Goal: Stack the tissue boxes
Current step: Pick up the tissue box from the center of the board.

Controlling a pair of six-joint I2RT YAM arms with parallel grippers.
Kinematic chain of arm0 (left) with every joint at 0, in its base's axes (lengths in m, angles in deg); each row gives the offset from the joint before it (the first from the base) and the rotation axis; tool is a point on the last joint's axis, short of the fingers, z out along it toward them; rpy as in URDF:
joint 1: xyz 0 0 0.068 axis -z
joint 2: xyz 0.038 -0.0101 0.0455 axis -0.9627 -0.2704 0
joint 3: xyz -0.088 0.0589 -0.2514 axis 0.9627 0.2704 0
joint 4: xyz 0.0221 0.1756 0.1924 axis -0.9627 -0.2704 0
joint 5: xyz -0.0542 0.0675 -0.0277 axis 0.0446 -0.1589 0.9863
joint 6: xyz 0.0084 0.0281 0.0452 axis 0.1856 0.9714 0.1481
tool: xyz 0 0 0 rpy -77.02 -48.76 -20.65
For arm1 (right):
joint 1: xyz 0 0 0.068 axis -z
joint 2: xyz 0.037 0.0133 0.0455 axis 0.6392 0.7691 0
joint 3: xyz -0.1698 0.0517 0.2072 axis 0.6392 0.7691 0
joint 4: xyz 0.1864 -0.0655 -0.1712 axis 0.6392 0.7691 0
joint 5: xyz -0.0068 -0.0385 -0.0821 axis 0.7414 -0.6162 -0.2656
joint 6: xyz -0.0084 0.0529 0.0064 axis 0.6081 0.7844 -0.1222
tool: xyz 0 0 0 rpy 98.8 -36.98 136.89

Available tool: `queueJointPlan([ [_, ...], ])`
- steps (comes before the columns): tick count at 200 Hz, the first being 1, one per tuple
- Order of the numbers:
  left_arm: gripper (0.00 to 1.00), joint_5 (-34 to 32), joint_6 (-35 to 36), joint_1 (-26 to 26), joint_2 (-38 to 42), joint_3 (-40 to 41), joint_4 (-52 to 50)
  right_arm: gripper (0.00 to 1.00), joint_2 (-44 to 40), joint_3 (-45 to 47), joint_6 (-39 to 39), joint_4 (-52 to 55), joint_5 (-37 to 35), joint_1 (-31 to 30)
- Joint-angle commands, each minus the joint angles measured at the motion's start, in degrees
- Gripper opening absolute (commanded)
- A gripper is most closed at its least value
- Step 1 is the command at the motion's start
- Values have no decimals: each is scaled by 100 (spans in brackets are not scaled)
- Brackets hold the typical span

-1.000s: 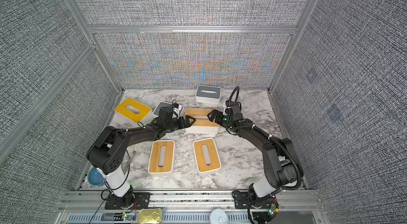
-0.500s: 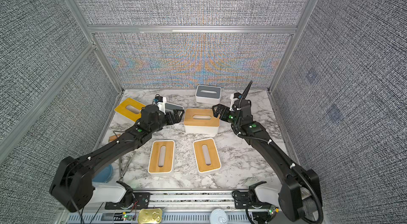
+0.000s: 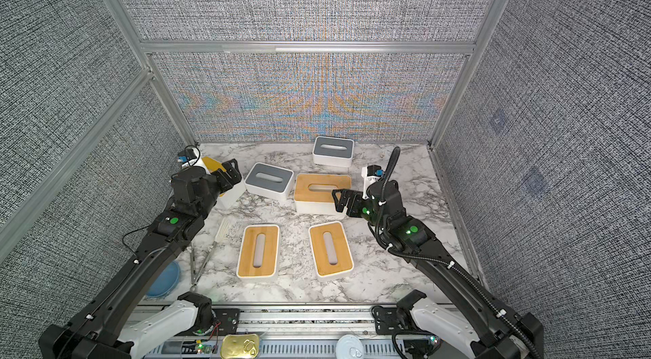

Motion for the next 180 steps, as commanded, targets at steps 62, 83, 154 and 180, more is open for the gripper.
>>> queueJointPlan([
  [62,98,1456,-648,-1957,-1935,-750,-420,99,-68,173,-205,-151,-222,-464],
  [83,95,1726,-755,-2220,-2687,-984,-492,99,-155,239,-229,-168,-278,-479],
  [154,82,2020,-934,-2567,-4451,-2192,-1503,99,-45,252,-290,-240,-275,-525],
  [180,79,2017,-1006,-2585,-4628,-2283,-1553,99,0,232,-310,-229,-275,-542],
])
